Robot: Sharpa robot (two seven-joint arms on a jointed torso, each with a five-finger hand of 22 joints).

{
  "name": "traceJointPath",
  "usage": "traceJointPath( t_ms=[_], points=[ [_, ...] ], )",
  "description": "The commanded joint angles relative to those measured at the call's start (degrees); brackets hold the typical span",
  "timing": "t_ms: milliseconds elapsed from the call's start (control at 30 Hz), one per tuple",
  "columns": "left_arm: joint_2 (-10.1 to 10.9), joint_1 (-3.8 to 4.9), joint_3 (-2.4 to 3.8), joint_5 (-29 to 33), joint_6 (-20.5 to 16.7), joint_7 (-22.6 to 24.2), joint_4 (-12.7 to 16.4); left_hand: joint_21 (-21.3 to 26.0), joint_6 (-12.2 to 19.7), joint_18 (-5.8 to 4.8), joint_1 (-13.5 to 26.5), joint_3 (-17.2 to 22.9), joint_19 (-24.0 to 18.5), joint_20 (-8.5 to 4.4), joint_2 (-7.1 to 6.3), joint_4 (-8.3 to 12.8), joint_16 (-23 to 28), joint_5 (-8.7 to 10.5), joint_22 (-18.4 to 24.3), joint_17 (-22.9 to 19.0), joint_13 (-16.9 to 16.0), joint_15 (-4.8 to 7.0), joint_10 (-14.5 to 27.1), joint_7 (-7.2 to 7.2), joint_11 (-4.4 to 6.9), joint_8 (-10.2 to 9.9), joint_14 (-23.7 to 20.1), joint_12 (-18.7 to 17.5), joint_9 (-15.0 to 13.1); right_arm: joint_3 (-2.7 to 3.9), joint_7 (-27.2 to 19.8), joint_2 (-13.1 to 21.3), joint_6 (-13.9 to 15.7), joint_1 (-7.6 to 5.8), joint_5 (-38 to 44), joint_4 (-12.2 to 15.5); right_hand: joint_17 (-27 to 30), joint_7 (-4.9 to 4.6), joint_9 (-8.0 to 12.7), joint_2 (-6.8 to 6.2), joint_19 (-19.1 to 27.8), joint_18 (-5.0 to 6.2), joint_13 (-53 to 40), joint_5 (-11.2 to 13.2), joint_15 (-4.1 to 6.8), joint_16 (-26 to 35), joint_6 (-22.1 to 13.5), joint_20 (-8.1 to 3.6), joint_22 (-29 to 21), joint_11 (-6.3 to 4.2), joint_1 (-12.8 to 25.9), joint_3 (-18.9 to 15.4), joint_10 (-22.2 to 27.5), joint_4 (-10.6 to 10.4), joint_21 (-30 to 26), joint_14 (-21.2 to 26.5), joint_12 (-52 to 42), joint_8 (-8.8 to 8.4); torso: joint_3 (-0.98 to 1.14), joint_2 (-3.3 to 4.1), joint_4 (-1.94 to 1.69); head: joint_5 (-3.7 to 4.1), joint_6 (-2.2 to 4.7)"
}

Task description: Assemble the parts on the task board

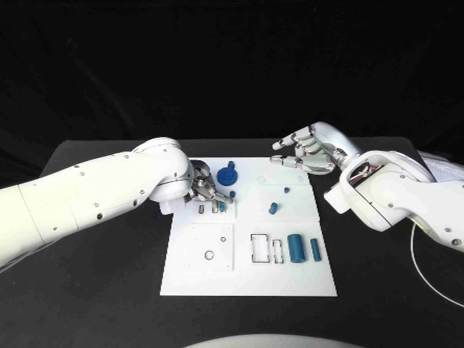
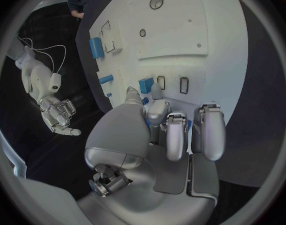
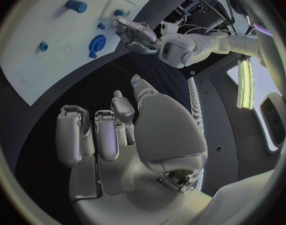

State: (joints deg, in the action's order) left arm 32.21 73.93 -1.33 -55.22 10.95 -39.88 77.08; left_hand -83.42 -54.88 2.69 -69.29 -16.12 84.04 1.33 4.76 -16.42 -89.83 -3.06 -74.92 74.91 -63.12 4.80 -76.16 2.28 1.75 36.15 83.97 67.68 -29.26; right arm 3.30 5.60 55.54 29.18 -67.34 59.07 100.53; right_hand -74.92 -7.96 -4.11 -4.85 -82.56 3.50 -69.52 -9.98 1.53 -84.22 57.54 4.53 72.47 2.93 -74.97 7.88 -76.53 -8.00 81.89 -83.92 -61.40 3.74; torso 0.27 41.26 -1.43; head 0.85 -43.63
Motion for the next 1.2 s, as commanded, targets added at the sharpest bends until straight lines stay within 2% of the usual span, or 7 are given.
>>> traceJointPath(
  t_ms=[33, 400, 767, 933, 1000, 1100, 1200],
  points=[
    [-0.32, 0.09, 0.05, -0.29, 1.27, -0.30, -0.15, -0.37, 0.47, -0.67, -0.71, -0.01, 3.09, -0.47, 0.05, 0.30, -0.17, 0.21, -5.62, 15.09, -0.12, 0.49, -0.27, -0.12, 0.08, 0.33, 6.03, 0.33, -0.25, 0.00, 0.13, -0.15, -1.01, -0.01, 0.44, -0.07, -5.12, 0.00, -0.09, 0.32, 0.29, 0.13, 0.05, -0.29, -0.12, 0.38, 0.26, 0.06, -0.05, -0.03, 0.17, -0.33, 0.37, 0.08, -0.31, -3.88, 0.31, 0.27, 0.02, 0.01, -0.07, 0.05, -0.02],
    [-1.21, 0.09, 0.03, -0.29, 3.13, -0.50, -1.44, -0.54, 0.84, -0.72, -2.33, 0.48, 3.15, -0.47, 0.52, 0.76, -0.17, 0.17, -5.93, 15.09, -0.27, 0.50, -0.31, -0.16, 0.11, 0.96, 6.03, 0.43, -1.30, -0.02, 0.19, -0.32, -1.45, -0.01, 0.43, -0.22, -5.12, 0.00, -0.09, 0.32, 0.29, 0.13, 0.05, -0.29, -0.12, 0.38, 0.26, 0.06, -0.05, -0.03, 0.17, -0.33, 0.37, 0.08, -0.31, -3.88, 0.31, 0.27, -0.02, 0.01, -0.02, 0.07, -0.17],
    [-2.09, 0.05, -0.04, -0.29, 3.93, -0.13, -2.91, -0.68, 1.43, -0.76, -5.38, 2.55, 3.18, -0.50, 2.18, 2.01, -0.17, 0.14, -6.23, 15.09, -0.36, 0.55, -0.31, -0.23, 0.18, 1.55, 6.03, 0.44, -2.60, -0.03, 0.18, -0.40, -1.70, -0.01, 0.43, -0.13, -5.07, 0.01, -0.09, 0.35, 0.32, 0.14, 0.08, -0.34, -0.11, 0.42, 0.29, 0.05, -0.11, -0.04, 0.16, -0.38, 0.37, 0.04, -0.35, -3.86, 0.35, 0.27, -0.03, -0.01, -0.07, 0.09, -0.41],
    [-2.02, 0.05, -0.10, -0.26, 3.35, 0.33, -2.91, -0.59, 2.91, -0.71, -13.46, 8.48, 3.10, -0.92, 5.37, 6.37, -0.17, -0.09, -6.20, 15.09, -0.06, 1.13, 0.16, -0.94, 0.86, 0.90, 6.03, -0.11, -2.98, -0.03, 0.19, -0.42, -1.79, -0.01, 0.43, -0.16, -5.07, 0.01, -0.09, 0.35, 0.32, 0.14, 0.08, -0.34, -0.11, 0.42, 0.29, 0.05, -0.11, -0.04, 0.16, -0.38, 0.37, 0.04, -0.35, -3.86, 0.35, 0.27, -0.02, -0.03, -0.07, 0.12, -0.50],
    [-1.90, 0.05, -0.12, -0.16, 3.22, 0.54, -2.84, -0.52, 3.96, -0.70, -16.86, 11.55, 3.05, -1.11, 5.65, 8.38, -0.17, -3.15, -6.14, 15.09, 0.31, 1.24, 0.70, -0.84, 0.87, 0.07, 6.03, -0.75, -2.83, -0.03, 0.20, -0.42, -1.83, -0.01, 0.43, -0.18, -5.07, 0.01, -0.09, 0.35, 0.32, 0.14, 0.08, -0.34, -0.11, 0.42, 0.29, 0.05, -0.11, -0.04, 0.16, -0.38, 0.37, 0.04, -0.35, -3.86, 0.35, 0.27, -0.04, -0.03, -0.08, 0.15, -0.54],
    [-1.68, 0.05, -0.13, -0.01, 3.16, 0.84, -2.66, -0.60, 4.31, -0.76, -17.97, 15.45, 3.06, -0.96, 4.35, 9.02, -0.17, -4.44, -6.34, 15.09, 0.75, 0.88, 1.01, -0.30, 0.43, -0.57, 6.03, -1.44, -2.87, -0.03, 0.19, -0.43, -1.88, -0.01, 0.39, -0.22, -5.07, 0.01, -0.09, 0.35, 0.32, 0.14, 0.08, -0.34, -0.11, 0.42, 0.29, 0.05, -0.11, -0.04, 0.16, -0.38, 0.37, 0.04, -0.35, -3.86, 0.35, 0.27, -0.02, 0.00, -0.08, 0.15, -0.58],
    [-1.42, 0.05, -0.14, 0.30, 3.18, 1.04, -2.37, -0.60, 4.07, -0.73, -16.43, 23.75, 3.04, -0.66, 0.46, 8.12, -0.17, -4.60, -6.52, 15.09, 1.13, 0.42, 0.88, 0.24, 0.35, -1.15, 6.03, -1.99, -3.36, -0.03, 0.19, -0.46, -1.93, -0.01, 0.24, -0.24, -5.07, 0.01, -0.09, 0.35, 0.32, 0.14, 0.08, -0.34, -0.11, 0.42, 0.29, 0.05, -0.11, -0.04, 0.16, -0.38, 0.37, 0.04, -0.35, -3.86, 0.35, 0.27, -0.04, -0.02, -0.08, 0.16, -0.59]
  ],
)
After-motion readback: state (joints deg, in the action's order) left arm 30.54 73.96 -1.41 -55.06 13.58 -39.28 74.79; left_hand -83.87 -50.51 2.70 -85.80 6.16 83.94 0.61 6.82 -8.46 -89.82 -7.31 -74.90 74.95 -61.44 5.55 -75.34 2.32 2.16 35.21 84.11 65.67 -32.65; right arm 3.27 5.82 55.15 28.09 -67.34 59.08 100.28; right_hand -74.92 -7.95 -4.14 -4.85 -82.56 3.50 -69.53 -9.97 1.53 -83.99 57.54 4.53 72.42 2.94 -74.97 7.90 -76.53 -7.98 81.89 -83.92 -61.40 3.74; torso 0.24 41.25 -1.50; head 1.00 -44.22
